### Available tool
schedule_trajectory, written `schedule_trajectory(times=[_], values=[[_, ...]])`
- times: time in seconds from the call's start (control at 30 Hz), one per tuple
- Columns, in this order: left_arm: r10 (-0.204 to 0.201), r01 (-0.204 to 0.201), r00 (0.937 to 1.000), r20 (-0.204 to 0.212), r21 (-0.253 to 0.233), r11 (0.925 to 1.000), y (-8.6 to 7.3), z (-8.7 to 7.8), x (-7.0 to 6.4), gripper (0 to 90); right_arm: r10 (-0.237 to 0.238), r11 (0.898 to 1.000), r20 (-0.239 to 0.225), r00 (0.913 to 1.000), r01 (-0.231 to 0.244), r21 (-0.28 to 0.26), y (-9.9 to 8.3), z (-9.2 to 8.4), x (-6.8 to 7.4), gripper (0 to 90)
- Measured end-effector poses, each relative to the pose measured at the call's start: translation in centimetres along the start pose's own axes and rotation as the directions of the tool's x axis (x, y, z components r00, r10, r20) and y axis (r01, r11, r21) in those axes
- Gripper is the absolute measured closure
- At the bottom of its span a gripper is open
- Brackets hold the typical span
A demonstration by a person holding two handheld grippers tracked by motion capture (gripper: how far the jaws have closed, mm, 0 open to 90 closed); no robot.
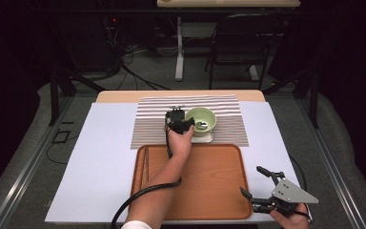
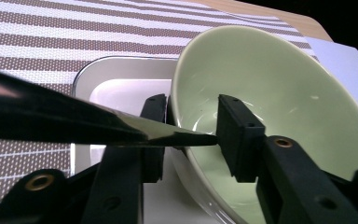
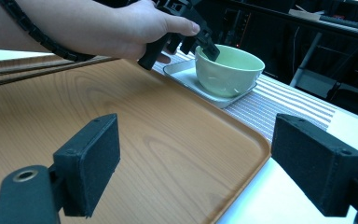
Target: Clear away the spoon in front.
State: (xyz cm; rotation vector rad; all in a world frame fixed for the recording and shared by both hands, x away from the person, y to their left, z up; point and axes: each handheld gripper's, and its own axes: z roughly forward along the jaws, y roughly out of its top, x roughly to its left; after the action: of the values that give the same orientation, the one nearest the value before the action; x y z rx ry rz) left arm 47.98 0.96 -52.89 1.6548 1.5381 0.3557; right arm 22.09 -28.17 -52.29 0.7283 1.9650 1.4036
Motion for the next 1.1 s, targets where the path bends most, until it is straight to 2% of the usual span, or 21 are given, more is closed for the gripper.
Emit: schedule_trajectory(times=[0.33,0.67,0.9,1.1], values=[[0.013,-0.013,0.9999,0.004,-0.018,0.9997,0.8,-1.1,0.7,75.4,0.0,1.0,0.003,1.0,0.0,0.001,0.0,0.0,-0.1,15.3],[0.026,-0.025,0.9992,0.032,-0.024,0.9994,2.0,-1.8,1.2,85.0,0.007,1.0,0.003,1.0,-0.007,0.003,0.0,0.0,-0.1,15.3],[0.04,-0.038,0.9984,0.04,-0.031,0.9988,3.0,-1.9,1.3,86.8,0.01,1.0,0.005,0.9999,-0.011,0.004,-0.1,0.0,-0.2,15.3],[0.028,-0.027,0.9982,0.053,-0.019,0.9995,3.7,-1.7,1.4,88.1,0.009,1.0,0.002,1.0,-0.009,0.007,-0.1,0.0,-0.1,15.3]])
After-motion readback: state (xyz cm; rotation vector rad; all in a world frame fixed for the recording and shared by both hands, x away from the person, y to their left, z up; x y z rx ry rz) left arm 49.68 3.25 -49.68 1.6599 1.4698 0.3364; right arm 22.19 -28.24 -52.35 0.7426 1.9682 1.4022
